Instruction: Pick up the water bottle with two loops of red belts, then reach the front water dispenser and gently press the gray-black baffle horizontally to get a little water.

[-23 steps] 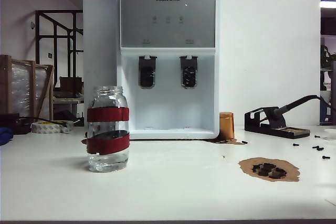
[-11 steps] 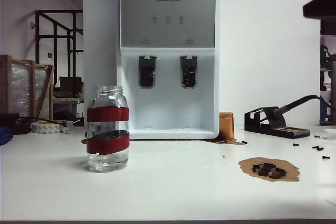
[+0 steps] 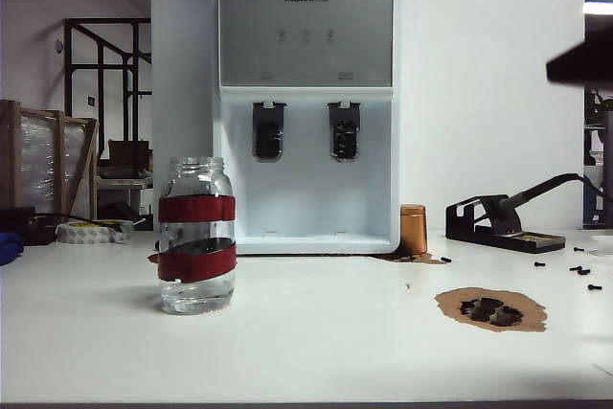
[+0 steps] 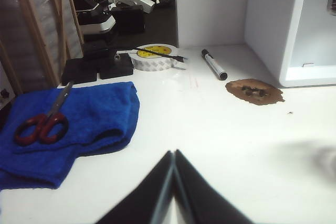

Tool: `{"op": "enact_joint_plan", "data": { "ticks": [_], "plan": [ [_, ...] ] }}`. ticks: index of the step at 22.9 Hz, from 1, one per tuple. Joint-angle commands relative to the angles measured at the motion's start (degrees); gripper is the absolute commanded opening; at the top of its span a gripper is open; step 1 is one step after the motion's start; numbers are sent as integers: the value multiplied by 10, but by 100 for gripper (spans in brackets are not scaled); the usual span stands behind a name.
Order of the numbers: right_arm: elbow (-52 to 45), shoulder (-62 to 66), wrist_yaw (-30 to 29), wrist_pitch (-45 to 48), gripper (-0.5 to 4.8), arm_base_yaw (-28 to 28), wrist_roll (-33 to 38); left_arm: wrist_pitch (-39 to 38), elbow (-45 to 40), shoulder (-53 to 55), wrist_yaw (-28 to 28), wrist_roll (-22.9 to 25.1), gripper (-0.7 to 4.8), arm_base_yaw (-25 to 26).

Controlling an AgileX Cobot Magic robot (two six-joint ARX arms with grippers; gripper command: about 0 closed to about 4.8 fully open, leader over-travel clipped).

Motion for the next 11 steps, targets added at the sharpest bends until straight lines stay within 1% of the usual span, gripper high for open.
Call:
{"op": "enact_joint_plan", "data": {
  "ticks": [1,11],
  "plan": [
    [-5,0,2,-11,-5,-1,3,3,-2,-1,0,-2,-4,0],
    [-10,0,0,-14,-4,-1,3,3,-2,-1,0,-2,-4,0]
  ]
}}
